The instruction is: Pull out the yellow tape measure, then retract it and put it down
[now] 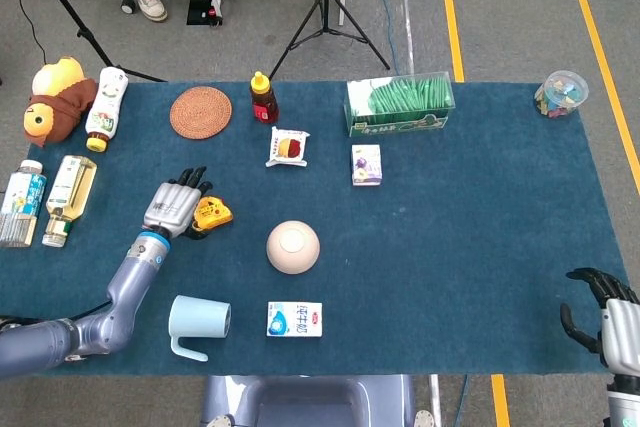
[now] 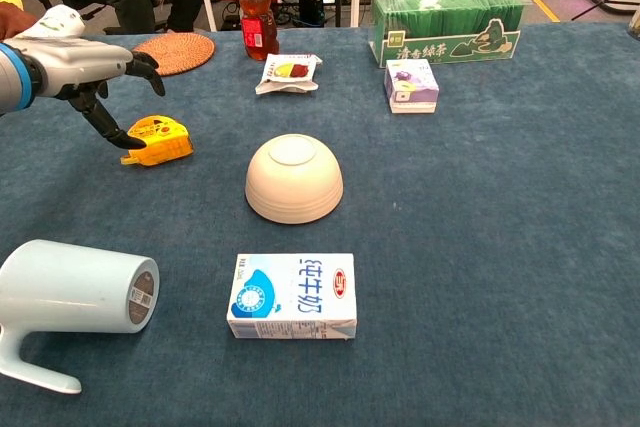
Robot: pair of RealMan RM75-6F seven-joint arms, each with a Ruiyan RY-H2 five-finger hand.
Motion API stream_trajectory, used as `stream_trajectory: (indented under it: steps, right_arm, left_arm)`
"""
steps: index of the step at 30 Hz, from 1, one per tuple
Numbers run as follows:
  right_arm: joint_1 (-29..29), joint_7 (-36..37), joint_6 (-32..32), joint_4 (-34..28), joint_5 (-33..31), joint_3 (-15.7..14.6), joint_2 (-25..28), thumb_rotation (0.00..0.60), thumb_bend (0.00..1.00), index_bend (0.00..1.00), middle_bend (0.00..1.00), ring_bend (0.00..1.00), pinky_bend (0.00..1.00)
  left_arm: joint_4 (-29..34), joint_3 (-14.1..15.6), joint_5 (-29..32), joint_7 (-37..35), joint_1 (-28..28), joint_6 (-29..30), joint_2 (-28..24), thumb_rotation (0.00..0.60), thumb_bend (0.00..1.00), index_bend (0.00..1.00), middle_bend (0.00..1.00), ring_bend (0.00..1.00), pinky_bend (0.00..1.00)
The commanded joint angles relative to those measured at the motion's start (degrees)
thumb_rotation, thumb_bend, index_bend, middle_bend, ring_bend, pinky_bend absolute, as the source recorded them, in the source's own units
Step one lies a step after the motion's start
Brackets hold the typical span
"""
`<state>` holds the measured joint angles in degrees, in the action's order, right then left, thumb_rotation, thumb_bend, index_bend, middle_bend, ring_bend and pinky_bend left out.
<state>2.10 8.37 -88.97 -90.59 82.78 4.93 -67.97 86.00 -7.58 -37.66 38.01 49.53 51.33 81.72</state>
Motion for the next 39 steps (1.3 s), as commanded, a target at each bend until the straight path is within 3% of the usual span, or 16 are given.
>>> stream_trajectory:
  steps: [1, 13, 39]
  right_arm:
    - [0.15, 0.15, -0.05, 0.15, -0.15, -0.02, -0.02, 0.586, 0.43, 0.31, 0.29, 0.24, 0.24]
    - [0.53, 0.79, -0.08, 0.78, -0.32, -0.11, -0.16, 0.589, 0.43, 0.31, 0.29, 0.24, 0.24]
    - [0.58, -0.64, -0.20, -0.45, -0.13, 0.03, -0.03, 0.587, 0.43, 0.31, 0.29, 0.24, 0.24]
  left_arm:
    - [-1.44, -0.12, 2.56, 1.27, 1.68, -0.97, 1.62, 0.480, 0.20, 0.17, 0.01, 0.00, 0.25]
    - [-4.03, 0.99, 7.46, 2.51, 3.50, -0.76, 3.32, 0.480, 0.20, 0.17, 0.01, 0.00, 0.25]
    - [-10.58, 2.33, 6.52, 0.80, 3.06, -1.63, 4.10, 0.479, 0.20, 0.17, 0.01, 0.00, 0.25]
